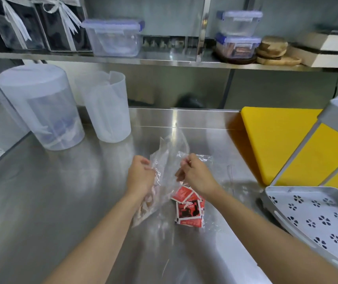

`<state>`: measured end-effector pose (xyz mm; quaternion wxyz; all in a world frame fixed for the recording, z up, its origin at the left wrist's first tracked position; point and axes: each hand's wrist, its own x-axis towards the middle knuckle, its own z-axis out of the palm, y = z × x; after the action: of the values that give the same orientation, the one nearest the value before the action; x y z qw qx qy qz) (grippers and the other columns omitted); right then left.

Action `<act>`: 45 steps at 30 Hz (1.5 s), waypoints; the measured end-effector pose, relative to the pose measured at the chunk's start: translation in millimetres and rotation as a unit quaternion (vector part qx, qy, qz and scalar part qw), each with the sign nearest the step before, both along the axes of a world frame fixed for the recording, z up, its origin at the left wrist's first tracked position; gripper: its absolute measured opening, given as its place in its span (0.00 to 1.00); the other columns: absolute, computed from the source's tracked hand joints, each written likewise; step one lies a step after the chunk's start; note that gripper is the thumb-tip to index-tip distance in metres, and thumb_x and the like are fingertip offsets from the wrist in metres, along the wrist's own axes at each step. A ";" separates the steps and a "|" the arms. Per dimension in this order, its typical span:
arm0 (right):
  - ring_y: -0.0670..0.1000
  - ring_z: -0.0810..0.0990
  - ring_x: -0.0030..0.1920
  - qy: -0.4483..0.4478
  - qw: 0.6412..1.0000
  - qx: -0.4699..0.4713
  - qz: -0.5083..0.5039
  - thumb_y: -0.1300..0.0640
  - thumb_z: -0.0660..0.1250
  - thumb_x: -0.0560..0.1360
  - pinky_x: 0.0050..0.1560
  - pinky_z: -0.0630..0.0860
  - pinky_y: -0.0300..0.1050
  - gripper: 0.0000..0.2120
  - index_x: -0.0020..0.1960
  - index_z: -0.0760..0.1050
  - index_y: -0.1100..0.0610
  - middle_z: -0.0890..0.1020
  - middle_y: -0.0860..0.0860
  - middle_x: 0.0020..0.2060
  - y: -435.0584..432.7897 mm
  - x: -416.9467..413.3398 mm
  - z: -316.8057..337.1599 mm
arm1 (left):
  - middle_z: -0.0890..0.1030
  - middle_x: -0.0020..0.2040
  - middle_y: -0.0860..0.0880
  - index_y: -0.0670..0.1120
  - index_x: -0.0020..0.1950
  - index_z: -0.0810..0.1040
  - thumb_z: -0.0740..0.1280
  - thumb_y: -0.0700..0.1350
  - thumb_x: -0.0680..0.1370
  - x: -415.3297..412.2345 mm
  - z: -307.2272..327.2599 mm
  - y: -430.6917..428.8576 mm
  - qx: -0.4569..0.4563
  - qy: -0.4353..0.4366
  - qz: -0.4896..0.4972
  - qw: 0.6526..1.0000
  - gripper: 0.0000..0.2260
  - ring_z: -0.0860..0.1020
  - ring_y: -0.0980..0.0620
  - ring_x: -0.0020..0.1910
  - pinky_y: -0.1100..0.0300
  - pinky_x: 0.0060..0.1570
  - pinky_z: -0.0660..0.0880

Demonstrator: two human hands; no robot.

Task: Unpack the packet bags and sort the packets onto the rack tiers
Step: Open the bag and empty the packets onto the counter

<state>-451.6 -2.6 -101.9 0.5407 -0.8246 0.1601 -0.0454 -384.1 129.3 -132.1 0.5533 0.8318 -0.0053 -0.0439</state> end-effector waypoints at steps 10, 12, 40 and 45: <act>0.55 0.81 0.35 -0.044 0.997 0.058 0.018 0.60 0.52 0.80 0.31 0.77 0.46 0.08 0.42 0.65 0.55 0.79 0.56 0.37 39.8 28.7 42.7 | 0.79 0.54 0.53 0.49 0.57 0.77 0.62 0.58 0.76 -18.3 39.9 29.1 -0.124 0.016 -0.141 0.982 0.17 0.77 0.57 0.53 0.65 0.48 0.71; 0.53 0.79 0.33 -0.045 0.997 0.058 0.016 0.60 0.53 0.79 0.31 0.75 0.46 0.07 0.44 0.67 0.57 0.78 0.55 0.35 44.6 30.0 42.5 | 0.78 0.57 0.57 0.52 0.63 0.74 0.60 0.63 0.74 -25.8 45.4 32.7 -0.168 0.048 -0.192 0.966 0.23 0.75 0.60 0.57 0.63 0.56 0.70; 0.59 0.78 0.39 -0.175 0.981 0.073 -0.035 0.72 0.61 0.72 0.50 0.76 0.56 0.09 0.37 0.75 0.63 0.79 0.57 0.33 34.4 26.2 59.3 | 0.67 0.69 0.49 0.46 0.69 0.62 0.62 0.46 0.78 3.3 134.3 30.3 -0.227 -0.097 0.033 0.968 0.21 0.68 0.53 0.63 0.56 0.66 0.65; 0.52 0.77 0.31 -0.190 0.977 0.088 0.044 0.75 0.60 0.72 0.43 0.72 0.48 0.14 0.35 0.75 0.59 0.80 0.52 0.27 10.7 26.6 88.7 | 0.61 0.73 0.44 0.43 0.73 0.56 0.72 0.39 0.71 16.9 128.7 56.0 0.007 -0.324 0.030 0.946 0.36 0.60 0.47 0.72 0.53 0.72 0.57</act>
<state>-425.0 8.0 -13.2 0.6333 -0.7562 0.0217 -0.1632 -367.2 185.3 -3.4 0.5169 0.8049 -0.1591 0.2443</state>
